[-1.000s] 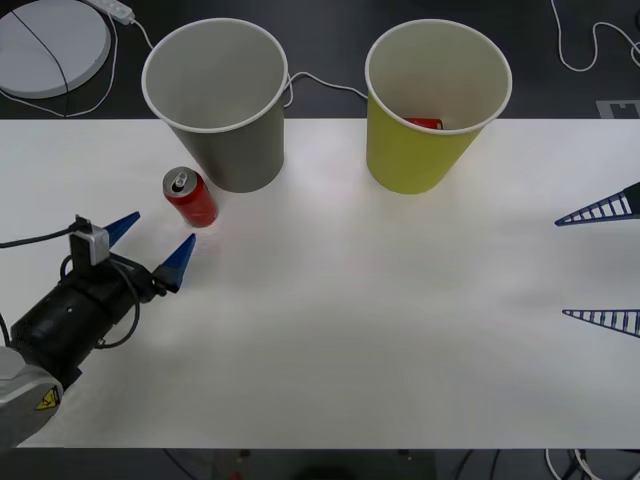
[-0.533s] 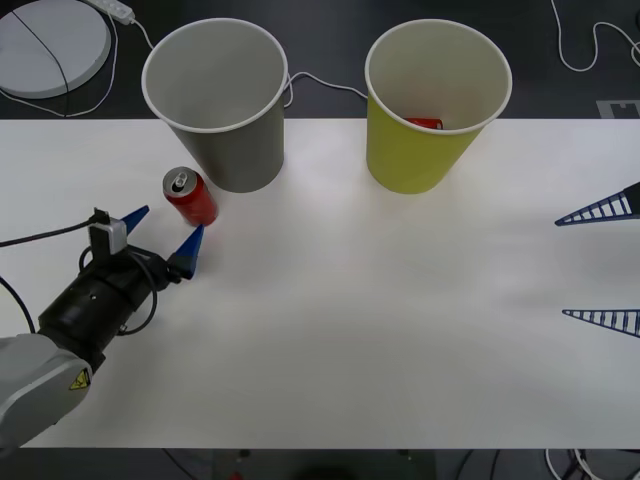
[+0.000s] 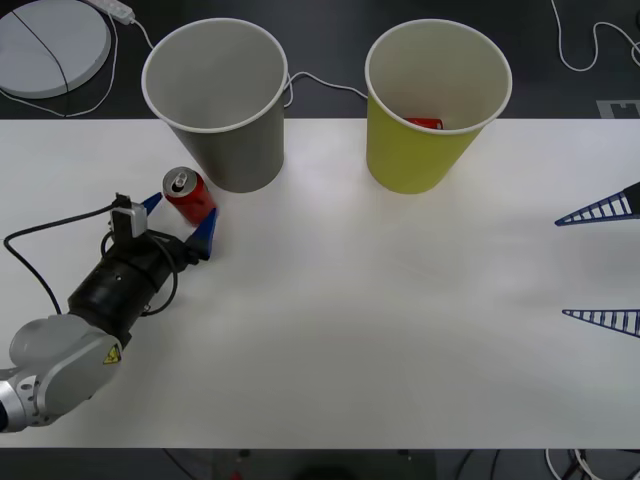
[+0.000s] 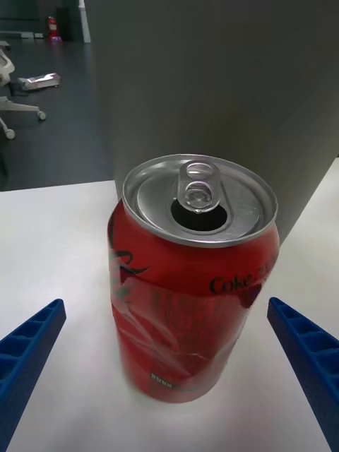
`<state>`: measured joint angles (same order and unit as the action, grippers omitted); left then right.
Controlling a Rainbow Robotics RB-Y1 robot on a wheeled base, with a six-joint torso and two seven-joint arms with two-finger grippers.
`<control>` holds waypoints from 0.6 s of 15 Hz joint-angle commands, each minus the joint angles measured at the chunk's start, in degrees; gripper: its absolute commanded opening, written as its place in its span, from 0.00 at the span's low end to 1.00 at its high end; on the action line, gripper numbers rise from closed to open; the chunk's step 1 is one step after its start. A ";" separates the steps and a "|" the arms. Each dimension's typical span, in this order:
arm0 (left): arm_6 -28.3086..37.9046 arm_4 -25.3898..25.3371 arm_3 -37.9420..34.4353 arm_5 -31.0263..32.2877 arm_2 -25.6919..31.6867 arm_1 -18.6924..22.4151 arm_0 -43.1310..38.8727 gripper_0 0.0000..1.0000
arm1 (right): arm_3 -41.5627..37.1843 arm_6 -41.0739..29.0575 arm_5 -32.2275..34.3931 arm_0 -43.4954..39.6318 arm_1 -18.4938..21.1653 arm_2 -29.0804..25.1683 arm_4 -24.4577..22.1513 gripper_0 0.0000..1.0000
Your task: Put the can into the green bin and the plastic bottle into the gray bin
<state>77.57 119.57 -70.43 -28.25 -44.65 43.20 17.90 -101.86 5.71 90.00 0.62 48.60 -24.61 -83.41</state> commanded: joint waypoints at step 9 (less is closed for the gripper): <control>-0.40 -0.04 5.04 0.74 0.00 -3.65 3.55 1.00 | 0.00 0.00 0.00 0.00 0.00 0.00 0.01 1.00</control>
<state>77.17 119.55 -65.38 -27.46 -44.65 39.61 21.47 -101.86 5.71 90.00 0.62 48.60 -24.61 -83.41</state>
